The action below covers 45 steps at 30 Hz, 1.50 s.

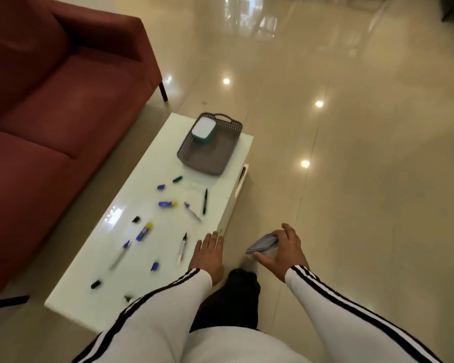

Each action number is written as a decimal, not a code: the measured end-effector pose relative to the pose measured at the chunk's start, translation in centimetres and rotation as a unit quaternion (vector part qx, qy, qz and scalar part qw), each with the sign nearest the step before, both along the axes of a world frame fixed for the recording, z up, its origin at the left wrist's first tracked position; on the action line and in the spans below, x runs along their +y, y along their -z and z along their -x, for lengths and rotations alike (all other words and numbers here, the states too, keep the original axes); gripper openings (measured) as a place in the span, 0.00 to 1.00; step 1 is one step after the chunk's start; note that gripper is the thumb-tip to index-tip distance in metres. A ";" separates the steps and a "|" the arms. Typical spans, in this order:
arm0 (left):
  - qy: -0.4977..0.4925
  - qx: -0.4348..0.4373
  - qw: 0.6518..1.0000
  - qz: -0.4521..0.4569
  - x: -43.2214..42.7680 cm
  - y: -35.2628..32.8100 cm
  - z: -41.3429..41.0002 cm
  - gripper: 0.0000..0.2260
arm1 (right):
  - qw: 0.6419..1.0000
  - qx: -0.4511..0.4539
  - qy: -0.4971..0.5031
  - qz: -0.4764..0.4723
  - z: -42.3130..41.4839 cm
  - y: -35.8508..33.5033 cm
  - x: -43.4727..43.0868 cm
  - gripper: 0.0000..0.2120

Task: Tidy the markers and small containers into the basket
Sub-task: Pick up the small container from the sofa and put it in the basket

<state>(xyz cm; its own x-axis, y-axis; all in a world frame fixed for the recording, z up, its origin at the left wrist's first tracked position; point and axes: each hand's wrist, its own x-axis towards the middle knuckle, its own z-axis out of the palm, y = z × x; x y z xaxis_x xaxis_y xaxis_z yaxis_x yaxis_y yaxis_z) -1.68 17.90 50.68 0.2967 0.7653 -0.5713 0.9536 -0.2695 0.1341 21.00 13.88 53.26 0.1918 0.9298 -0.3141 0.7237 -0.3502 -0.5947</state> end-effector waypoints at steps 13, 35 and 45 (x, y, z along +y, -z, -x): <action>-0.172 -0.036 0.982 -0.072 26.8 -2.4 -10.5 0.35 | 0.983 -0.070 -0.168 -0.007 -9.4 -2.5 34.0 0.41; -0.439 0.019 0.898 0.007 47.4 18.2 -13.7 0.40 | 0.940 -0.016 -0.340 -0.033 -0.2 21.5 65.8 0.33; -0.493 -0.032 0.869 0.017 44.5 22.2 -14.0 0.33 | 0.940 -0.107 -0.315 -0.082 -1.5 27.1 62.9 0.27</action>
